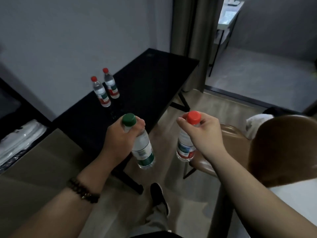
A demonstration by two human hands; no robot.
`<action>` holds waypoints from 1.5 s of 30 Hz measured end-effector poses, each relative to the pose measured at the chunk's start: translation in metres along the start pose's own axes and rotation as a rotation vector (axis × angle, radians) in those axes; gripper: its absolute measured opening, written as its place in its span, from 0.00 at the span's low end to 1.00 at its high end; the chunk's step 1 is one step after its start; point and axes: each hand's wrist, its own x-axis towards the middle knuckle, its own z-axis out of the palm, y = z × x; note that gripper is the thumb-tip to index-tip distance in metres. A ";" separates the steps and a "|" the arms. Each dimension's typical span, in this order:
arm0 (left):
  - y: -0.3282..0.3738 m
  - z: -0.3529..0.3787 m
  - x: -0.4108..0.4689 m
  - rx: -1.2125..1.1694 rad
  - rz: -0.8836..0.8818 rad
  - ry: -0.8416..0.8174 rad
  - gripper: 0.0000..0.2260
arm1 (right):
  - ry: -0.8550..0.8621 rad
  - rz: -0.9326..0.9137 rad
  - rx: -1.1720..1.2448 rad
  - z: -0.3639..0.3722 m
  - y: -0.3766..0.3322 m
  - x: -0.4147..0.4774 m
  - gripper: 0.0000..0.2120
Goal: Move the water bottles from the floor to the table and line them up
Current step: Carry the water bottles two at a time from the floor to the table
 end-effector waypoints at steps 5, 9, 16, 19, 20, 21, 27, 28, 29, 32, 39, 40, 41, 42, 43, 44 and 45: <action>-0.028 -0.003 0.078 0.019 0.018 0.032 0.11 | -0.095 -0.043 -0.020 0.035 0.023 0.088 0.04; -0.052 -0.008 0.144 0.031 -0.009 0.063 0.10 | -0.145 -0.043 -0.040 0.069 0.041 0.159 0.02; -0.065 -0.019 0.249 0.079 0.018 0.134 0.11 | -0.218 -0.018 0.004 0.129 0.047 0.278 0.04; -0.073 -0.020 0.286 0.065 -0.011 0.161 0.12 | -0.288 0.004 -0.021 0.152 0.051 0.324 0.06; -0.076 -0.019 0.297 0.053 -0.023 0.175 0.12 | -0.311 0.013 -0.032 0.160 0.054 0.340 0.06; -0.080 -0.019 0.307 0.042 -0.038 0.192 0.12 | -0.333 0.025 -0.036 0.170 0.058 0.357 0.07; -0.104 -0.010 0.376 0.122 -0.148 0.231 0.13 | -0.506 0.017 -0.068 0.231 0.096 0.458 0.10; -0.109 -0.008 0.389 0.157 -0.189 0.217 0.14 | -0.539 0.009 -0.072 0.242 0.104 0.475 0.10; -0.114 -0.005 0.402 0.209 -0.226 0.211 0.15 | -0.576 0.000 -0.072 0.254 0.113 0.491 0.10; -0.131 0.006 0.440 0.331 -0.339 0.258 0.18 | -0.685 -0.010 -0.045 0.282 0.135 0.541 0.10; -0.161 0.045 0.521 0.338 -0.490 0.450 0.18 | -0.851 -0.037 -0.092 0.313 0.176 0.628 0.09; -0.166 0.049 0.531 0.336 -0.505 0.467 0.16 | -0.866 -0.046 -0.102 0.315 0.182 0.638 0.10; -0.169 0.052 0.540 0.322 -0.524 0.479 0.14 | -0.886 -0.046 -0.115 0.316 0.187 0.648 0.10; -0.172 0.054 0.548 0.300 -0.546 0.484 0.12 | -0.908 -0.037 -0.129 0.317 0.192 0.657 0.10; -0.175 0.056 0.555 0.274 -0.565 0.480 0.11 | -0.927 -0.023 -0.144 0.318 0.197 0.666 0.11; -0.177 0.058 0.563 0.250 -0.579 0.474 0.10 | -0.947 -0.010 -0.156 0.320 0.202 0.675 0.11; -0.179 0.059 0.570 0.234 -0.587 0.472 0.11 | -0.969 0.002 -0.166 0.322 0.205 0.683 0.11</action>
